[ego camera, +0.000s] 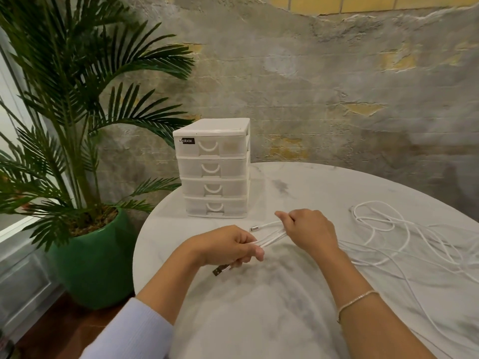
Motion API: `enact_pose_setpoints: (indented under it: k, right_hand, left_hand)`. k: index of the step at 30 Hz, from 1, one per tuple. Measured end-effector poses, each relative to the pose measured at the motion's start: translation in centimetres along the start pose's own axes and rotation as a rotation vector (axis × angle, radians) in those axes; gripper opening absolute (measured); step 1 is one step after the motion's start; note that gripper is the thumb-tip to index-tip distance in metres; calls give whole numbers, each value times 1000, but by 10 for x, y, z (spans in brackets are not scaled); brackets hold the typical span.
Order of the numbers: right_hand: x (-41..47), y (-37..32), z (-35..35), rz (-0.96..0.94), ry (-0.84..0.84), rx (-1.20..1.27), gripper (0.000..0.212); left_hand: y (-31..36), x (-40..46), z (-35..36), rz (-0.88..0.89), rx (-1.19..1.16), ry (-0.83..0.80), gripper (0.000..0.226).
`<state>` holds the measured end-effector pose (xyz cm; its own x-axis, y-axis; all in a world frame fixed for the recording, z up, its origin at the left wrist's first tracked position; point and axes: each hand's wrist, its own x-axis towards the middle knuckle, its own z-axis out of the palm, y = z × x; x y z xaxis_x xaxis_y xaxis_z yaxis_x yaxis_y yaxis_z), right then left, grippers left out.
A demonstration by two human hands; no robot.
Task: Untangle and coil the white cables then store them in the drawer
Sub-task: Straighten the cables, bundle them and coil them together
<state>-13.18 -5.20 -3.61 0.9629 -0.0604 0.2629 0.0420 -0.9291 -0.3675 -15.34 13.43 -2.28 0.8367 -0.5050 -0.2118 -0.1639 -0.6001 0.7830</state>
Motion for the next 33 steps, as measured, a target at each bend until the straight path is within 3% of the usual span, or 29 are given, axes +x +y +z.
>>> enact_pose_setpoints:
  k: [4,6,11,14,16,22,25,27,33]
  right_hand:
    - [1,2,5,11,87,-12,52]
    - [2,6,5,24,37,41,53]
    - [3,9,4,-99,-214,271,51]
    - [2,6,6,-128,-267,229,51]
    - [2,6,10,-108,-274,126,52]
    - [1,0,17,18,12,28,48]
    - [2,4,13,63,117,-8,49]
    - [2,10,10,73,101,-6,51]
    - [-3,1,18,-34,-181,26,49]
  left_hand:
    - [1,-2,-1,-67,33,-107,21]
    - [-2,-3,-3,-92,-12,-122,25]
    - [-22,-4,-16,-98,-144,93,18]
    - [-28,-5,-22,-107,-182,185,12]
    - [-29,-8,-24,-124,-230,150,15]
    - [-8,-11,-10,-161,-265,-150,38]
    - [0,-6,-5,-195,-275,-213,41]
    - [-1,-3,-6,-228,-250,-167,38]
    - [-21,-4,-35,-261,65,141,29]
